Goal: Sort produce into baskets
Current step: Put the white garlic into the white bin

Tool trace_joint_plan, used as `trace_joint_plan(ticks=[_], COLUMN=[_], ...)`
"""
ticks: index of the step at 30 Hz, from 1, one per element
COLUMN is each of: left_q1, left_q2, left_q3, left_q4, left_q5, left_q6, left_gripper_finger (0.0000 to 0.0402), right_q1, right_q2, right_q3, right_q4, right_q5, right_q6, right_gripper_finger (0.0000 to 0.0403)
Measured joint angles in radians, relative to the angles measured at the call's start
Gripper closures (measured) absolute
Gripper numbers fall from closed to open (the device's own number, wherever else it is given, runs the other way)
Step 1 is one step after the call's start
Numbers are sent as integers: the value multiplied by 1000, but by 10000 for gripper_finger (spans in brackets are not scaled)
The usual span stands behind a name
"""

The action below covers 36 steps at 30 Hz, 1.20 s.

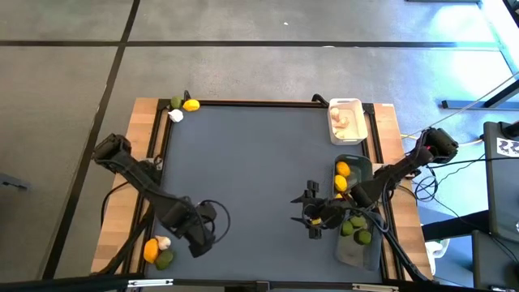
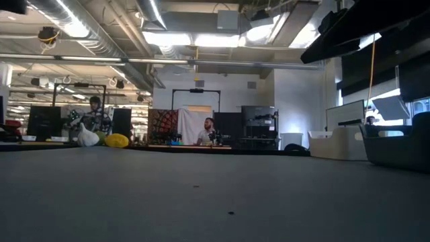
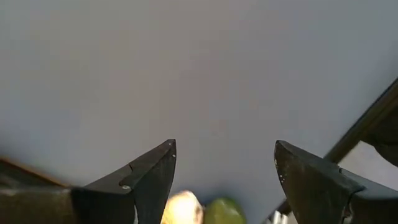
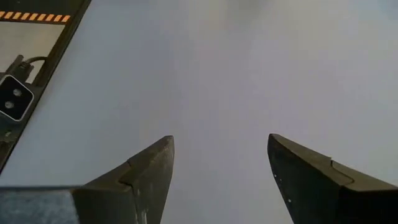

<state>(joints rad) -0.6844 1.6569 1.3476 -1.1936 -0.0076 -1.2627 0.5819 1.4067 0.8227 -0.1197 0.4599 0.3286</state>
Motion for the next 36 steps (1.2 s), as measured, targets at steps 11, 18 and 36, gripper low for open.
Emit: trace_joint_plan(ticks=[11,18,36], left_q1=[-110,-140,-196], left_q2=[0,1,1], left_q3=[-106,-197,-348], left_q4=[27,75,226], left_q5=[168,269,319], left_q6=[-210,-287,-441], left_gripper_finger=[137,137,137], right_q1=[0,0,0], right_q2=[0,0,0], right_q3=[0,0,0], right_q4=[-1,-2,-2], right_q5=[0,1,3], right_q6=[-1,-1,3], right_gripper_finger=[146,146,146])
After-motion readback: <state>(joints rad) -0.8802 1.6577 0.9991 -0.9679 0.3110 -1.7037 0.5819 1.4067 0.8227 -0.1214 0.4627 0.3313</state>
